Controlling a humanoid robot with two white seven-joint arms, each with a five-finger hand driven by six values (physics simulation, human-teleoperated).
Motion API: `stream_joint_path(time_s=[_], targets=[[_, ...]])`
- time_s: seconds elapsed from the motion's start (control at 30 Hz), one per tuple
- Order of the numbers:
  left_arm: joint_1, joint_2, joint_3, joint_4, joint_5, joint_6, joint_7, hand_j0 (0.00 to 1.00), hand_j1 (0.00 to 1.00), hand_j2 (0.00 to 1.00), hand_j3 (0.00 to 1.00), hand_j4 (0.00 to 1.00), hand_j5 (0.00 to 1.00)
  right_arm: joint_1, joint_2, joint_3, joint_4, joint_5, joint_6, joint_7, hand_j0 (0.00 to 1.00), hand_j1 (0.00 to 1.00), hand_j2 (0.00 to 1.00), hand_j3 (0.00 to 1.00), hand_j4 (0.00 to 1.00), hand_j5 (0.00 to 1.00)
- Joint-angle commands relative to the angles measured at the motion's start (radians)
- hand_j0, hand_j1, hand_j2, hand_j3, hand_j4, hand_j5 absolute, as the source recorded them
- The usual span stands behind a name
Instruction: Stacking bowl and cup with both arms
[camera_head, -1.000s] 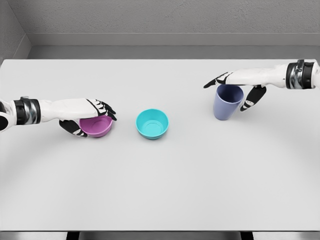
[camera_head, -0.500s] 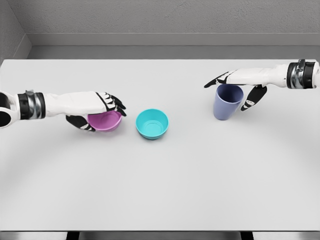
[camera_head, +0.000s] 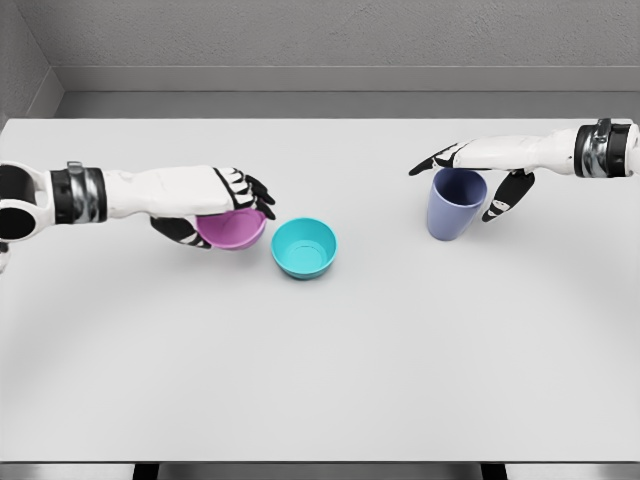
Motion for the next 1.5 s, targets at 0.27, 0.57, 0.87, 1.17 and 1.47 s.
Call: stream_joint_path(time_s=[0.27, 0.57, 0.87, 1.17, 1.47], targets=[[-0.026, -0.042, -0.008, -0.010, 0.004, 0.003, 0.001, 0.71, 0.71, 0.71, 0.71, 0.71, 0.71, 0.000, 0.000, -0.001, 0.000, -0.007, 0.003, 0.000, 1.00, 1.00, 1.00, 1.00, 1.00, 1.00], [-0.038, -0.068, -0.010, -0.010, -0.008, 0.003, 0.001, 0.71, 0.71, 0.71, 0.71, 0.71, 0.71, 0.000, 0.000, -0.001, -0.002, -0.005, 0.003, 0.000, 1.00, 1.00, 1.00, 1.00, 1.00, 1.00], [-0.038, -0.131, -0.028, -0.008, -0.065, 0.003, 0.001, 0.72, 0.72, 0.72, 0.72, 0.72, 0.72, 0.000, 0.000, -0.001, 0.000, -0.007, 0.003, 0.000, 1.00, 1.00, 1.00, 1.00, 1.00, 1.00], [-0.044, -0.177, -0.046, 0.008, -0.085, 0.003, 0.001, 0.72, 0.72, 0.72, 0.72, 0.72, 0.72, 0.000, -0.002, 0.000, 0.003, -0.005, 0.003, 0.000, 1.00, 1.00, 1.00, 1.00, 1.00, 1.00], [-0.043, -0.192, -0.045, 0.018, -0.100, 0.003, 0.001, 0.85, 0.85, 0.85, 0.85, 0.85, 0.85, 0.000, -0.003, -0.001, 0.003, -0.007, 0.003, 0.000, 1.00, 1.00, 1.00, 1.00, 1.00, 1.00]])
